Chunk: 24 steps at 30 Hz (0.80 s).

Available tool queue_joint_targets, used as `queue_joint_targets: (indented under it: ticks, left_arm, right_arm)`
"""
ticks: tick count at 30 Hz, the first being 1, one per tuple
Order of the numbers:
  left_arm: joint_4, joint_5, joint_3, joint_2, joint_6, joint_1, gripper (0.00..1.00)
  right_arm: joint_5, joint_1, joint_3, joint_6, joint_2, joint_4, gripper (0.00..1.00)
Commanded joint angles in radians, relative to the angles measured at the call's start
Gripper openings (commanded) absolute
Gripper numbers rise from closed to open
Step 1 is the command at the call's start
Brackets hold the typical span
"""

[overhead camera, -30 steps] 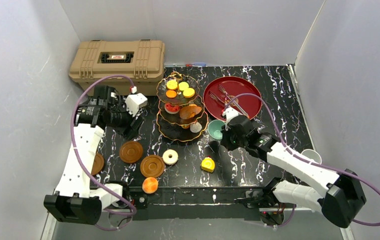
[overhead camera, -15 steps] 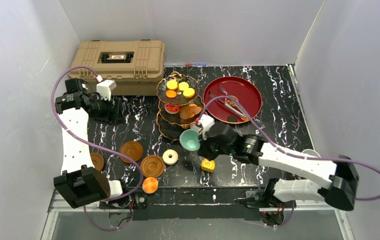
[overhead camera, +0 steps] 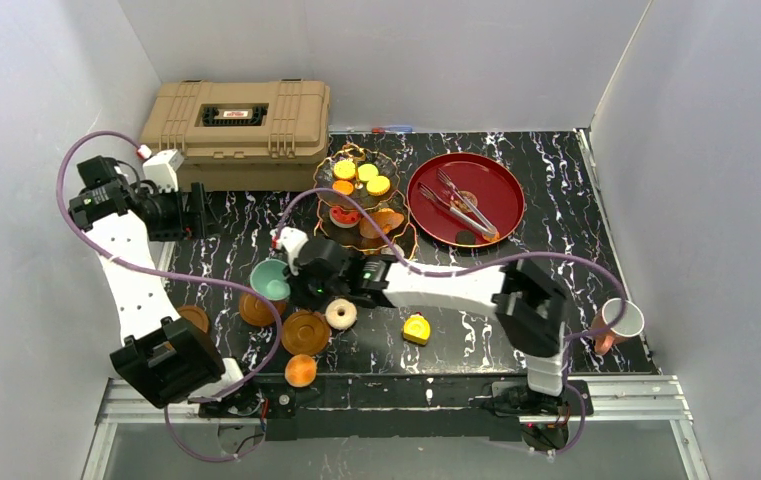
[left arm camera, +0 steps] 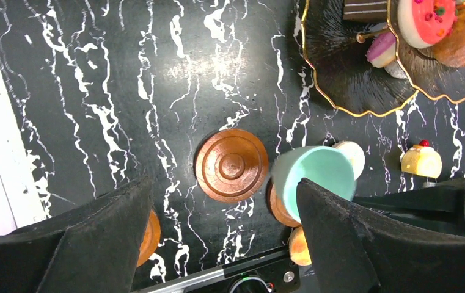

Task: Serve the afternoon tea
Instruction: Place the cup on the coaster.

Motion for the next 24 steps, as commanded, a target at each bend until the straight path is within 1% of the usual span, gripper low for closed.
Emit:
queue_joint_targets:
  ticks: [1, 3, 6, 11, 14, 18, 24]
  left_arm:
    - [-0.034, 0.032, 0.045, 0.012, 0.003, 0.059, 0.86]
    - [-0.037, 0.038, 0.059, 0.026, 0.003, 0.081, 0.86]
    - [-0.041, 0.055, 0.070, 0.037, 0.010, 0.109, 0.91]
    - [-0.046, 0.073, 0.066, 0.032, 0.035, 0.125, 0.91]
    - [-0.046, 0.075, 0.056, 0.024, 0.048, 0.125, 0.91]
    - [-0.047, 0.080, 0.049, 0.013, 0.062, 0.127, 0.91]
    - [-0.047, 0.093, 0.038, 0.009, 0.065, 0.128, 0.91]
  right_arm:
    - [-0.069, 0.006, 0.159, -0.022, 0.127, 0.117, 0.01]
    - [-0.088, 0.005, 0.219, -0.017, 0.192, 0.117, 0.01]
    - [-0.106, 0.006, 0.280, -0.009, 0.266, 0.117, 0.01]
    - [-0.106, 0.006, 0.352, -0.012, 0.351, 0.117, 0.01]
    - [-0.109, 0.006, 0.399, -0.012, 0.391, 0.084, 0.01]
    - [-0.081, 0.021, 0.441, -0.034, 0.420, 0.009, 0.01]
    - [-0.018, 0.036, 0.449, -0.043, 0.410, -0.065, 0.01]
